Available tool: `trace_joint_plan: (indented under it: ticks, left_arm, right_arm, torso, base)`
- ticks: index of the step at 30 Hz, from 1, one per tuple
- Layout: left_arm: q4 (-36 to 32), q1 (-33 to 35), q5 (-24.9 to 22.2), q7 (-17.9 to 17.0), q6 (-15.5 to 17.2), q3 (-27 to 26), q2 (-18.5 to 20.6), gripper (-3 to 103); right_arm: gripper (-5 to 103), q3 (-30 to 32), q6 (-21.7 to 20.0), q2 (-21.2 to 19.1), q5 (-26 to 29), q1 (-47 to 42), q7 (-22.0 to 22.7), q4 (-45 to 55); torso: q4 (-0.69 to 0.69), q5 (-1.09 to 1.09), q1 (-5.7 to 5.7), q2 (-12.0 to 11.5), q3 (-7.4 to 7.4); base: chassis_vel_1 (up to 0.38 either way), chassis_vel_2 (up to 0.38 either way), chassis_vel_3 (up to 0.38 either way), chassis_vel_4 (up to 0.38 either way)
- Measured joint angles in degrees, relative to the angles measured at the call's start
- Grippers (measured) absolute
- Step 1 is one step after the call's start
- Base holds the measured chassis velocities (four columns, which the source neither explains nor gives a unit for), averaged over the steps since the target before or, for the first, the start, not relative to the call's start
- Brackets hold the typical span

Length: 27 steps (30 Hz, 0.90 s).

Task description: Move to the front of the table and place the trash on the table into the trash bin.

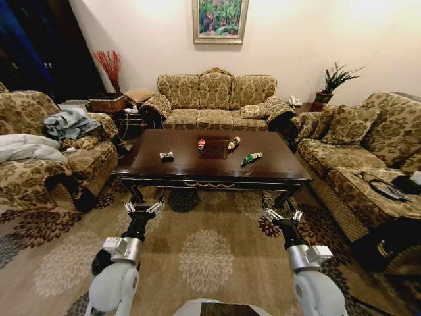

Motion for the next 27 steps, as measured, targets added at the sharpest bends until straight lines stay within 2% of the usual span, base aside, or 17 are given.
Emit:
trace_joint_plan:
  ticks: [3,4,9,12,13,17,27]
  left_arm:
    - [0.0,-0.2,0.1,0.1,0.1,0.5,-0.2,95]
    - [0.0,-0.2,0.1,0.2,0.1,0.6,-0.2,98]
    - [1.2,-0.7,-0.2,0.2,0.2,0.6,0.0,100]
    - [1.5,-0.9,-0.4,0.2,0.3,0.6,0.1,99]
    - [1.6,-1.2,-0.5,0.2,0.5,0.6,0.1,96]
    - [1.9,-1.6,-0.6,0.2,0.9,0.6,0.0,99]
    - [2.4,-1.7,-0.7,0.2,1.1,0.5,-0.9,99]
  right_arm:
    - [100,-0.1,0.1,0.1,0.0,0.0,0.0,-0.4]
    - [100,-0.2,0.1,0.1,0.0,-0.1,0.0,-0.6]
    - [100,-0.7,0.2,0.2,-0.3,0.4,0.0,-1.6]
    - [100,-0.9,0.2,0.3,-0.6,0.4,-0.1,-1.9]
    - [100,-1.1,0.2,0.3,-0.8,0.4,-0.1,-2.1]
    - [100,-1.1,0.3,0.2,-1.0,0.6,-0.2,-2.6]
    - [100,-0.8,0.7,-0.5,-0.5,0.8,-0.2,-3.2]
  torso:
    - [0.00,0.01,0.00,0.0,0.00]
    - [0.00,0.00,0.00,0.0,0.00]
    - [0.01,0.00,0.00,0.0,0.00]
    - [0.01,0.00,0.00,0.0,0.00]
    - [0.00,0.00,0.00,0.0,0.00]
    - [0.00,0.01,0.00,0.0,0.00]
    - [0.00,0.01,0.00,0.0,0.00]
  base:
    - [0.000,0.000,0.000,0.000]
    - [0.000,0.000,0.000,0.000]
    - [0.000,0.000,0.000,0.000]
    - [0.000,0.000,0.000,0.000]
    - [0.000,0.000,0.000,0.000]
    - [0.000,0.000,0.000,0.000]
    - [0.073,0.080,-0.089,-0.081]
